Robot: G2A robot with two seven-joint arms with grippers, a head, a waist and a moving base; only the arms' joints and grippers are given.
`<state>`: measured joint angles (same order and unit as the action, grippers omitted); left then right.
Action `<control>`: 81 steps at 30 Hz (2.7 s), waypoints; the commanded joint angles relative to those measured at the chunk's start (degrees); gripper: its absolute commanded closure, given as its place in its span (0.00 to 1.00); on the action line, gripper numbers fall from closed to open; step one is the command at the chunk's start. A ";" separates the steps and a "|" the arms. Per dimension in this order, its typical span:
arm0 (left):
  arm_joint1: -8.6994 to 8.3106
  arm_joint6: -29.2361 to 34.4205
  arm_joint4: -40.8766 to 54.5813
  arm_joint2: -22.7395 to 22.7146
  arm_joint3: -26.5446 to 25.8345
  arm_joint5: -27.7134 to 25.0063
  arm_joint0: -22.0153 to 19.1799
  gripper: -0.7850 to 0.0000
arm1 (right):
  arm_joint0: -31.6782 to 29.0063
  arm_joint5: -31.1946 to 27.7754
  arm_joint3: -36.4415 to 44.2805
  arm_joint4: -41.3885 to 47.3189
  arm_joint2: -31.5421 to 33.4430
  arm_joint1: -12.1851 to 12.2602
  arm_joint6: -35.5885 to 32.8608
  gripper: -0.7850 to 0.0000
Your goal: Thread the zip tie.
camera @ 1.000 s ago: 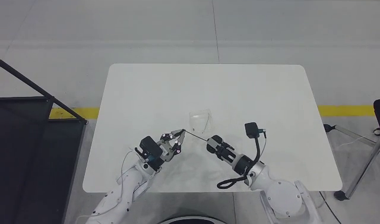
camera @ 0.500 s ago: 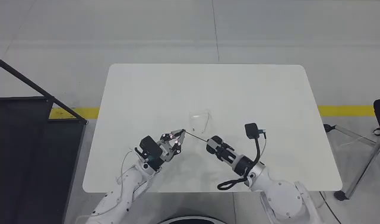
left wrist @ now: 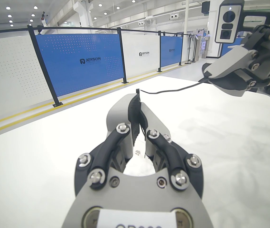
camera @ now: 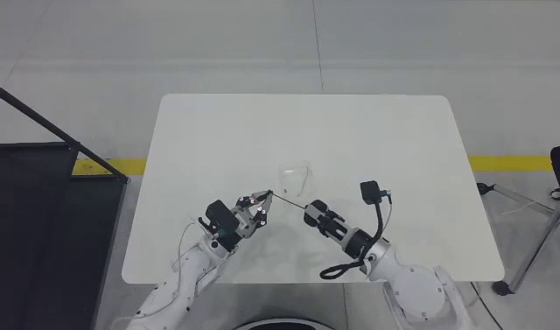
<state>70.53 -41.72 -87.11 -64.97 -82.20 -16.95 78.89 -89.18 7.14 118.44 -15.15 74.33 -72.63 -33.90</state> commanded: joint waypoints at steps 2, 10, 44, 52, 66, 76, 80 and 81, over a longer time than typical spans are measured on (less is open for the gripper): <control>0.00 -0.11 -0.07 0.02 -0.02 -0.09 -0.02 1.00 | 0.28 0.36 -0.18 0.18 -0.04 0.08 -0.14 1.00; 0.01 -0.22 -0.14 0.03 0.04 -0.08 -0.01 1.00 | 0.94 1.20 -0.50 0.71 -0.17 0.30 -0.30 1.00; 0.02 -0.33 -0.33 -0.03 0.14 -0.30 -0.01 1.00 | 1.59 1.94 -0.68 1.87 -0.87 1.22 0.27 1.00; 0.04 -0.67 -0.35 -0.02 0.17 -0.19 -0.01 1.00 | 2.02 2.90 -0.81 2.09 -1.04 1.40 0.27 1.00; 0.06 -0.84 -0.33 -0.03 0.30 -0.20 -0.06 1.00 | 2.36 3.42 -0.99 2.58 -1.27 1.72 0.19 1.00; 0.10 -0.55 0.02 -0.07 0.39 -0.19 -0.14 1.00 | 1.86 2.19 -0.92 3.45 -0.90 1.99 0.67 1.00; 0.11 -0.53 0.03 -0.07 0.44 -0.20 -0.19 1.00 | 1.79 1.89 -0.89 3.63 -0.86 2.10 0.71 1.00; 0.10 -0.48 -0.07 -0.05 0.45 -0.21 -0.21 1.00 | 1.77 1.86 -0.89 3.65 -0.85 2.12 0.73 1.00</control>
<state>70.63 -42.23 -87.09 -65.04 -81.77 -17.15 78.70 -87.39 9.04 117.56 -11.52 73.48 -70.53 -33.20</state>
